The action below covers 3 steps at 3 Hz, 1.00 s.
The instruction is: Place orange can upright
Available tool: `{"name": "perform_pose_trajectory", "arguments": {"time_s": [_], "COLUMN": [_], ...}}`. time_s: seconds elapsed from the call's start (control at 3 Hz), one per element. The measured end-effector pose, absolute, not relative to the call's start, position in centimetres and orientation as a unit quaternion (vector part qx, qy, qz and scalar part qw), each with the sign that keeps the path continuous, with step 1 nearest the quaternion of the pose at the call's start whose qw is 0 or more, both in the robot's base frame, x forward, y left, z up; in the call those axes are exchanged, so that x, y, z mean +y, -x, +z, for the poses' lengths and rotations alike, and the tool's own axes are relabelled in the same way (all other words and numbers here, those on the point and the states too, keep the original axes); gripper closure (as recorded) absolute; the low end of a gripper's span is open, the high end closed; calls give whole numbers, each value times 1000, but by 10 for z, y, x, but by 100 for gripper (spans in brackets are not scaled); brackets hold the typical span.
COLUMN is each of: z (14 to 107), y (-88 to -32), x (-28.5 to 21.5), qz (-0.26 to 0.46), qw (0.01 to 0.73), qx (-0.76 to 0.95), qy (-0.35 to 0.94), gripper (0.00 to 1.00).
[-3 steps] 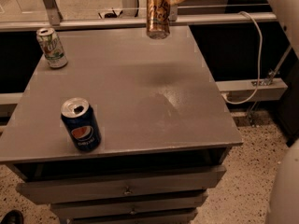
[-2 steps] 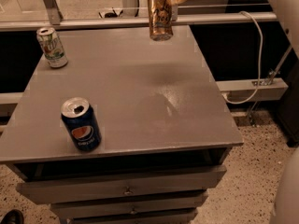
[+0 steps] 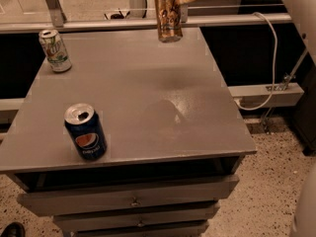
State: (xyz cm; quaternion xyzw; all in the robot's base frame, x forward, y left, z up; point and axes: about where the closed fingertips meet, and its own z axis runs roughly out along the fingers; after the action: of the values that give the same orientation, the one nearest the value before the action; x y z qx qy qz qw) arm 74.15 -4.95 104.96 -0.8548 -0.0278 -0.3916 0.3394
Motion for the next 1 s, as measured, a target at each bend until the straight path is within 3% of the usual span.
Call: {"name": "perform_pose_trajectory", "arguments": {"time_s": [1.0], "z": [1003], "y": [-728], "x": [-39], "qz": [-485], "qw": [457], "qx": [-152], "qy": [730], "gripper": [100]}}
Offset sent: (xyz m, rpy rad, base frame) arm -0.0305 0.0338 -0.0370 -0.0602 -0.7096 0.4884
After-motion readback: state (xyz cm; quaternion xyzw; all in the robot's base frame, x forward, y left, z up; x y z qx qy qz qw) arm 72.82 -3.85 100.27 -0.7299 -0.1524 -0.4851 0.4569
